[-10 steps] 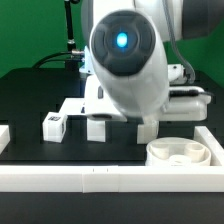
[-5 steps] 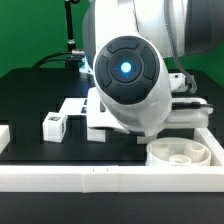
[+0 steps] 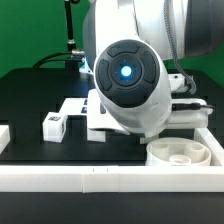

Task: Assemble stool

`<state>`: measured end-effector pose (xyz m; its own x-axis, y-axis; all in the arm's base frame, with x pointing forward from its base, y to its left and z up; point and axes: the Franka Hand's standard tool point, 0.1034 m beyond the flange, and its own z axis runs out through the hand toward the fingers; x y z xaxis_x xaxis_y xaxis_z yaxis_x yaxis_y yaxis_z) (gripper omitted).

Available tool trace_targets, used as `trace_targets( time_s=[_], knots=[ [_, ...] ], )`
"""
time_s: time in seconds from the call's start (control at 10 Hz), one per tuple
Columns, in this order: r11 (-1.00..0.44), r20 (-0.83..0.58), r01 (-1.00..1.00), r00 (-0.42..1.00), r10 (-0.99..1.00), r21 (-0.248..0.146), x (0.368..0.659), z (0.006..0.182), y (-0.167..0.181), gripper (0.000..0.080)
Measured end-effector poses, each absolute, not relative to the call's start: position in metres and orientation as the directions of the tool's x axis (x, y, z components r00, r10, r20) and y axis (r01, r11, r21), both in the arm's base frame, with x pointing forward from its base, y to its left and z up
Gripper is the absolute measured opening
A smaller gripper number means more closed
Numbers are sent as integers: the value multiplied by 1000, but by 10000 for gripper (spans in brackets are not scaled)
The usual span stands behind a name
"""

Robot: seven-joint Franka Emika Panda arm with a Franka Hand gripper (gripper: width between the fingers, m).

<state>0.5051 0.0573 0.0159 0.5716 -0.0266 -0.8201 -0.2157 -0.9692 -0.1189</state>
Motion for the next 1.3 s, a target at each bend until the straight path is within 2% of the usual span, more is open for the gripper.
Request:
trace_targets(
  time_s=[0.1, 0.2, 0.4, 0.6, 0.7, 1.0, 1.1, 1.3],
  knots=[
    [-969, -818, -210, 574, -18, -126, 507, 19, 57, 324],
    [-970, -818, -205, 574, -12, -130, 509, 30, 57, 324],
    [-973, -822, -187, 569, 6, -137, 514, 67, 61, 324],
    [-972, -831, -194, 557, 0, -130, 514, 93, 64, 324],
    [-974, -826, -187, 564, 3, -131, 516, 97, 67, 324],
    [-972, -776, -184, 630, -4, -144, 527, 89, 68, 324],
    [-971, -668, -185, 743, -36, -154, 547, 83, 69, 324],
    [-972, -520, -164, 853, -54, -168, 553, 94, 66, 324]
  ],
)
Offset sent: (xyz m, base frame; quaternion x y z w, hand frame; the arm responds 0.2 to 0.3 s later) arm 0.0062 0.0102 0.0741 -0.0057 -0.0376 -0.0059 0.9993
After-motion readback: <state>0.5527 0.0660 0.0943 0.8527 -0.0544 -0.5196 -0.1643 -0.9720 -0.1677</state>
